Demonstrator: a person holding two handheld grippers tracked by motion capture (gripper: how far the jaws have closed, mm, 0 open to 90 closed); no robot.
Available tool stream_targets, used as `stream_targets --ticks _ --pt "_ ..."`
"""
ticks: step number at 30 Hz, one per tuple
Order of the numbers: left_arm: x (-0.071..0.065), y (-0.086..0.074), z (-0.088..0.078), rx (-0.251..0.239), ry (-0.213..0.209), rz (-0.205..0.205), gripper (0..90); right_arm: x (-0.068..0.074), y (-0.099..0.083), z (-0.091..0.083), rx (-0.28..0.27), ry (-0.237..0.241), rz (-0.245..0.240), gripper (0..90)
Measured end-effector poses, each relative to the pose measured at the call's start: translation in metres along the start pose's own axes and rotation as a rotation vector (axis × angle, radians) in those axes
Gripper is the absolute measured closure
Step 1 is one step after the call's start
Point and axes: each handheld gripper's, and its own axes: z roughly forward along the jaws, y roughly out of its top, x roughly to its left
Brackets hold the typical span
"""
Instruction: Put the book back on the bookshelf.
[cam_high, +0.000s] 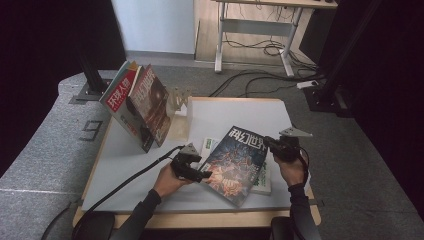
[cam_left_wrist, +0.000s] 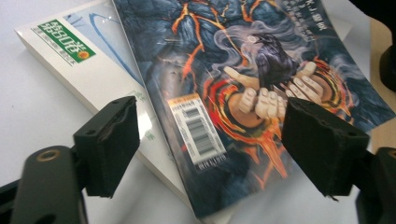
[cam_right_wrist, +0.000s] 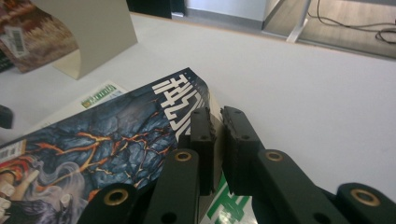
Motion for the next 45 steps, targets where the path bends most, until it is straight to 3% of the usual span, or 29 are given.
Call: stream_targets --ticks 13,18,23,26,30,33,39,45 --pt "0.014 0.012 0.008 0.009 -0.025 -0.016 8.7 0.019 0.022 -0.011 -0.053 0.042 -0.053 82.5" --pt "0.017 0.015 0.011 0.031 -0.010 0.014 9.6 0.027 0.028 -0.012 -0.069 0.081 -0.079 82.5" --pt "0.016 0.018 0.015 0.033 -0.014 0.035 15.0 0.038 0.034 -0.012 -0.075 0.102 -0.113 82.5" --pt "0.019 0.018 0.016 0.030 -0.027 0.026 18.6 0.042 0.037 -0.013 -0.077 0.112 -0.128 82.5" --pt "0.020 0.018 0.015 0.038 -0.056 0.032 29.0 0.045 0.040 -0.013 -0.079 0.128 -0.134 82.5" --pt "0.020 0.018 0.014 0.045 -0.055 0.034 30.4 0.045 0.040 -0.013 -0.080 0.136 -0.132 82.5" --pt "0.022 0.020 0.005 0.060 -0.061 0.030 43.0 0.042 0.040 -0.014 -0.085 0.167 -0.113 82.4" --pt "0.022 0.019 -0.002 0.032 -0.079 0.005 55.3 0.040 0.038 -0.014 -0.080 0.196 -0.095 82.2"
